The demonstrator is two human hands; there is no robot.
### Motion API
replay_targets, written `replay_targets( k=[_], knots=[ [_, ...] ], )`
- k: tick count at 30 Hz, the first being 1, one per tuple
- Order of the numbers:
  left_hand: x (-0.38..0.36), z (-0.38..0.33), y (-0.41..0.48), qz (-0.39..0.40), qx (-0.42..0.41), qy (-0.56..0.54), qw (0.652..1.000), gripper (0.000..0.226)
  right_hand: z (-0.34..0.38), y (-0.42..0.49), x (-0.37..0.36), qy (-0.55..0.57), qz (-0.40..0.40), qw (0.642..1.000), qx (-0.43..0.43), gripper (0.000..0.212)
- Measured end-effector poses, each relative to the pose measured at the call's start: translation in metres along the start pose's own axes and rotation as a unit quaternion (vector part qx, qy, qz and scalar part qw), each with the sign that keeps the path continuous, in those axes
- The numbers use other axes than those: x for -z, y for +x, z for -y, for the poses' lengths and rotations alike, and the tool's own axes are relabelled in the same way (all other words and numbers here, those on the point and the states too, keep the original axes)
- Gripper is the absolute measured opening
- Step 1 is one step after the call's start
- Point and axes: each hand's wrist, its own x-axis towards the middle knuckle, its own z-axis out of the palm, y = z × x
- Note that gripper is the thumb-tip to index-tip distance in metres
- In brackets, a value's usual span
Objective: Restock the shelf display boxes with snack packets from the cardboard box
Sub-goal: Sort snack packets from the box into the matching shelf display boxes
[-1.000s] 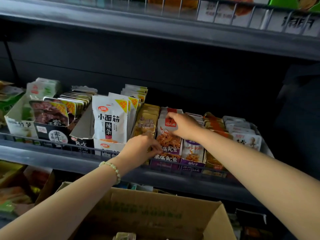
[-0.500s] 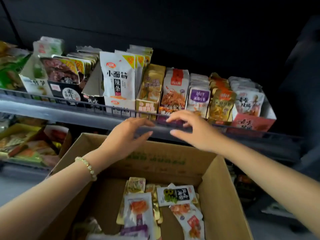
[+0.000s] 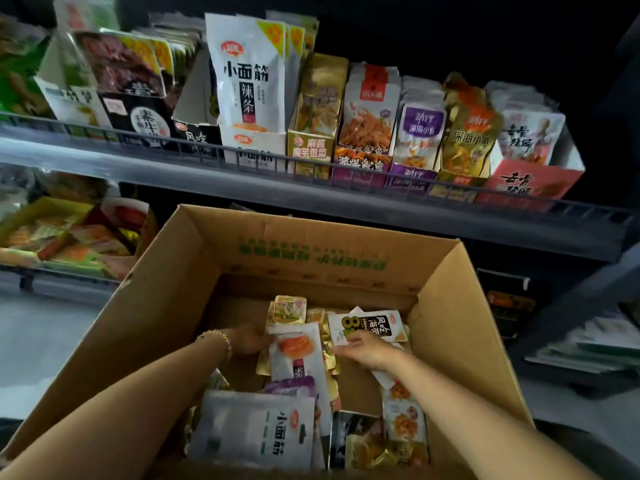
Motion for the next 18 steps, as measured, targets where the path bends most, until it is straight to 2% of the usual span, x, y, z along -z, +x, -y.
replay_targets(
  k=[3, 9, 12, 13, 15, 18],
  knots=[
    [-0.005, 0.009, 0.019, -0.039, 0.024, -0.129, 0.991, 0.037, -0.001, 0.007, -0.013, 0.008, -0.004, 1.000, -0.014, 0.075],
    [-0.018, 0.003, 0.028, -0.011, 0.026, -0.248, 0.968, 0.035, 0.027, 0.023, -0.035, 0.149, 0.004, 0.988, -0.041, 0.087],
    [-0.025, -0.010, 0.018, 0.038, -0.005, -0.249, 0.968, 0.032, 0.027, 0.035, -0.051, 0.227, 0.023, 0.972, -0.049, 0.106],
    [-0.024, -0.014, 0.014, 0.054, -0.012, -0.252, 0.966, 0.029, 0.026, 0.037, -0.054, 0.247, 0.025, 0.968, -0.042, 0.104],
    [-0.018, -0.019, 0.007, 0.071, -0.023, -0.264, 0.962, 0.021, 0.024, 0.034, -0.052, 0.245, 0.032, 0.969, -0.008, 0.085],
    [-0.002, -0.032, -0.013, 0.067, -0.052, -0.251, 0.964, 0.019, 0.039, 0.013, -0.037, 0.234, 0.025, 0.972, 0.021, 0.088]
  ],
)
